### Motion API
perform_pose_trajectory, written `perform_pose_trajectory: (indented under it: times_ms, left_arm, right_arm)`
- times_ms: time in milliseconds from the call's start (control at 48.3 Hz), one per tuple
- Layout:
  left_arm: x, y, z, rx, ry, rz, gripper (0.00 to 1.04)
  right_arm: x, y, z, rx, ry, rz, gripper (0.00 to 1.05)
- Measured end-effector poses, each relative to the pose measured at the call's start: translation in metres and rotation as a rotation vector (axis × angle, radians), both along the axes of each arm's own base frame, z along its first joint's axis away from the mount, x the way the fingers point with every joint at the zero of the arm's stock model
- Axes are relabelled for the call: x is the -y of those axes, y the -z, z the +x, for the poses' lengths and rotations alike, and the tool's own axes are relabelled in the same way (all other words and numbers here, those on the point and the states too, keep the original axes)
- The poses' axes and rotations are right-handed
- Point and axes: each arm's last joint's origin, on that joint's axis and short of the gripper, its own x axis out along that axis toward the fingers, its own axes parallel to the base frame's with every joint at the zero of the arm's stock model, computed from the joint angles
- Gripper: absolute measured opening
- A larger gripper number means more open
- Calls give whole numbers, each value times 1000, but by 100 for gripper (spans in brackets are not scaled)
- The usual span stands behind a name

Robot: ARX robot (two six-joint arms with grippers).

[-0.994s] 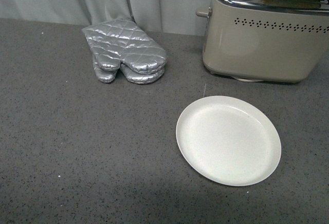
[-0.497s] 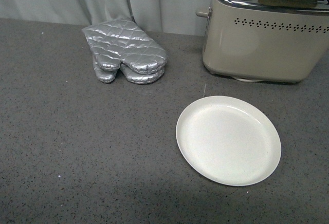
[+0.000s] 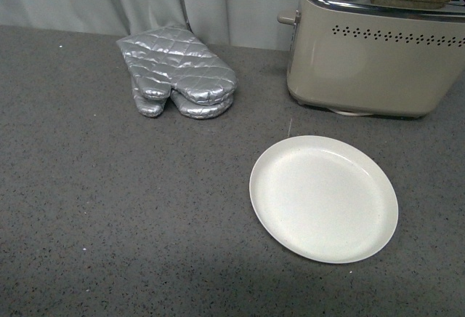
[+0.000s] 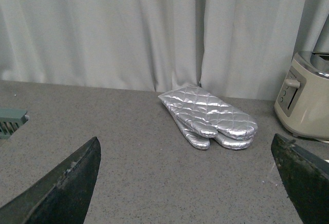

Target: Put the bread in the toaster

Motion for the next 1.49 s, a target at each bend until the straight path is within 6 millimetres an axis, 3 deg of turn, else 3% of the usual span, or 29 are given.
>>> perform_pose_trajectory:
  times_ms: [41,207,352,435,538,663,994,1243,1491]
  left_arm:
    - [0,0,0,0,0,0,98]
    - [0,0,0,0,0,0,98]
    - [0,0,0,0,0,0,98]
    - [0,0,0,0,-1,0,98]
    - [0,0,0,0,0,0,98]
    - [0,0,0,0,0,0,98]
    - [0,0,0,0,0,0,98]
    - [0,0,0,0,0,0,98]
    - [0,0,0,0,0,0,98]
  right_arm:
    - [0,-8,-10,39,-49,-46,97]
    - [1,-16,-57,180,-187,-292,95]
    - [17,2,-118,169,-360,-533,95]
    - [29,16,-139,125,-365,-632,95]
    - [35,19,-141,168,-377,-691,91]
    - [44,39,-162,444,-368,-826,65]
    - [64,74,-208,453,-359,-877,2]
    - [78,88,-230,457,-358,-880,0]
    - [79,98,-247,456,-357,-880,0]
